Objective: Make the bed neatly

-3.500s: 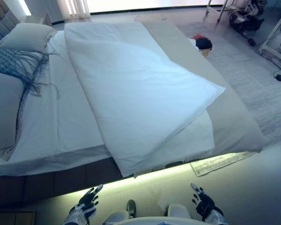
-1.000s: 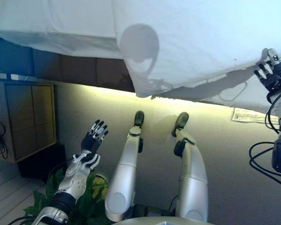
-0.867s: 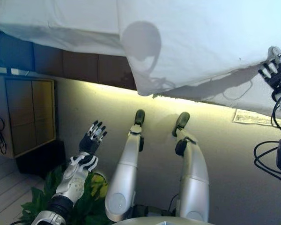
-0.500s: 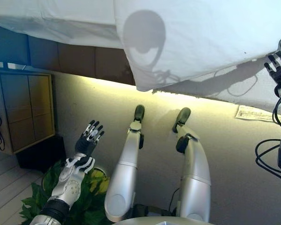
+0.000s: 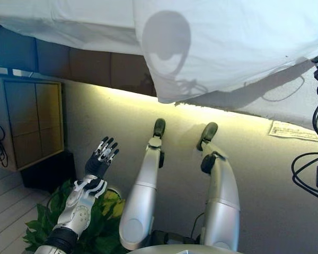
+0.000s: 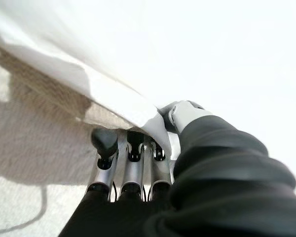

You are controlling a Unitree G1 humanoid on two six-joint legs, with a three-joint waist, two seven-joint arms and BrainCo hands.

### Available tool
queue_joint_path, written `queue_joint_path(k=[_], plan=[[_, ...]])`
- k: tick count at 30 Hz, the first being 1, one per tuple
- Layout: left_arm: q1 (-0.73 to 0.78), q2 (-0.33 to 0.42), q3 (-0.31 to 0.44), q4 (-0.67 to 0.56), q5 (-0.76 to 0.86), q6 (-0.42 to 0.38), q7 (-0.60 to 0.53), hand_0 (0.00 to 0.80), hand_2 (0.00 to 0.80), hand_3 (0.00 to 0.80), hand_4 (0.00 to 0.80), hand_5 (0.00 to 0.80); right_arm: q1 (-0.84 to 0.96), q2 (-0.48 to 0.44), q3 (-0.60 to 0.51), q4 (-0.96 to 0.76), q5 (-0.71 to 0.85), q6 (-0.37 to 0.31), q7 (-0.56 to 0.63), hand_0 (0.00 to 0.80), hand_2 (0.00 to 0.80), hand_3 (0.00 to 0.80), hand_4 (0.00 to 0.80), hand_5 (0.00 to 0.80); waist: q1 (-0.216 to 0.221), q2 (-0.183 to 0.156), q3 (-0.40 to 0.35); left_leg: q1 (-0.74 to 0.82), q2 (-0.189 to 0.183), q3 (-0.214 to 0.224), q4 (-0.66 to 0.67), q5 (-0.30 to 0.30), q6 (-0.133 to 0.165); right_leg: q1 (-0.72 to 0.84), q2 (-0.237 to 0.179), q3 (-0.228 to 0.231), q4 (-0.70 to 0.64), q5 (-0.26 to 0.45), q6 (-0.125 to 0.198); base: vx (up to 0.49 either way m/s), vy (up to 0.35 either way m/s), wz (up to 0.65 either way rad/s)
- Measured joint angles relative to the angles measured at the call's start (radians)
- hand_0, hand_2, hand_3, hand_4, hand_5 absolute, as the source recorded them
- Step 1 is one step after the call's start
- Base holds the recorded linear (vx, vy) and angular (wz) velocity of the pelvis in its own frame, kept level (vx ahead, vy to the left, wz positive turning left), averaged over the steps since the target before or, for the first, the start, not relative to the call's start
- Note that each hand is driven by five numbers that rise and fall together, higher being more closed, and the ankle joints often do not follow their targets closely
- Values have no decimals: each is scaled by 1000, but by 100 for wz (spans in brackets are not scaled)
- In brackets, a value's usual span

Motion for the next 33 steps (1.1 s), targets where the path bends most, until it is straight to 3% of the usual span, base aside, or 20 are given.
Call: queue_joint_path(k=[9, 22, 33], plan=[[20, 8, 0, 3, 0, 5, -15, 0, 0, 0, 0, 0, 7, -5, 1, 1, -21, 45, 28, 800, 800, 800, 800, 800, -1, 0, 0, 62, -2, 0, -16, 1, 1, 70, -1, -4, -35, 9, 11, -17, 55, -1], [3, 0, -7, 69, 2, 24, -46, 0, 0, 0, 0, 0, 31, -7, 58, 9, -53, 116, 247, 800, 800, 800, 800, 800, -6, 1, -1, 293, -10, 35, -151, 31, 23, 308, -1, 1, -203, 73, 39, -58, 180, -4], [-67, -23, -7, 147, 2, 57, -45, 0, 0, 0, 0, 0, 33, 23, 97, 8, -70, 163, 360, 800, 800, 800, 800, 800, -25, -2, -1, 481, -24, 52, -251, 53, 51, 525, -3, 1, -370, 137, 74, -39, 114, -2]])
